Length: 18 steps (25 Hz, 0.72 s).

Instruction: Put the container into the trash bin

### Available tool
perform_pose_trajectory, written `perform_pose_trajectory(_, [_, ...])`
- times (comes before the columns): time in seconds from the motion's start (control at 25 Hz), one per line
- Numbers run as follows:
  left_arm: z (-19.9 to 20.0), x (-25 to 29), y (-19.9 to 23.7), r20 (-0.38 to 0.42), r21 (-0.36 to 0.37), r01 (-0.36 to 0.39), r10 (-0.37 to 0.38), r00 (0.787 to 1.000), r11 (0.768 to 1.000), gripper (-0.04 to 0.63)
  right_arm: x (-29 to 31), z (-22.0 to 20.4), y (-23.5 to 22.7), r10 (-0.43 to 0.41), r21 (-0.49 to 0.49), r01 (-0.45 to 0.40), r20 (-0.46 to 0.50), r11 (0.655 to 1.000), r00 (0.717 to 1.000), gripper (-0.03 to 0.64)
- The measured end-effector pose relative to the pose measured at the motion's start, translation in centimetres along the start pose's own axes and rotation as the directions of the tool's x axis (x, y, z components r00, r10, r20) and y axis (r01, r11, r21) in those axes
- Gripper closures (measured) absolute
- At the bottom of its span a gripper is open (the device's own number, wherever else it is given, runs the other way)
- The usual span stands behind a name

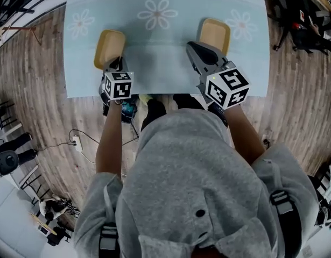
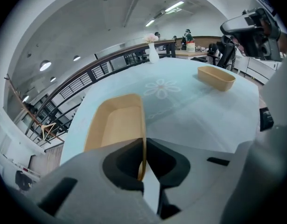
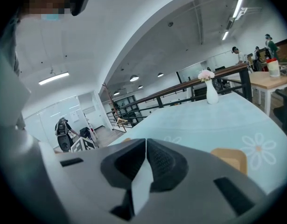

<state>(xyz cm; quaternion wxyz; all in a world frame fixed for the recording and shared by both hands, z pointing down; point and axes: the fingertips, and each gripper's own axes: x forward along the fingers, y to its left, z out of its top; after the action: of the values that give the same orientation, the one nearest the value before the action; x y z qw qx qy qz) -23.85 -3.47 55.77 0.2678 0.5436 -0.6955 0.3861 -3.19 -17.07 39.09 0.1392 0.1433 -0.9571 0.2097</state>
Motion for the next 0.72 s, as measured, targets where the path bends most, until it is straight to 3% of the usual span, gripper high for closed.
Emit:
perform_pose_trajectory(0.24, [-5.9,-3.0,4.4,-0.029,-0.09,-0.08,0.078,0.997,0.993,0.563,4.2,-0.3,5.8,0.098,-0.048,-0.101,-0.051,0.994,0.994,0.586])
perform_pose_trajectory(0.4, [-10.2,-5.7,7.1,-0.051,-0.18,-0.132,0.124,0.991,0.975,0.563,7.3,-0.9,10.7,0.184,-0.079,-0.191,-0.088,0.978,0.979,0.586])
perform_pose_trajectory(0.52, [-14.0,-7.9,9.7,-0.071,-0.265,-0.187,0.174,0.982,0.946,0.563,9.6,-1.5,14.5,0.248,-0.101,-0.26,-0.117,0.96,0.962,0.586])
perform_pose_trajectory(0.72, [-22.5,-11.8,12.8,-0.133,-0.412,-0.269,0.235,0.963,0.87,0.563,13.1,-3.5,21.4,0.331,-0.131,-0.357,-0.182,0.925,0.926,0.586])
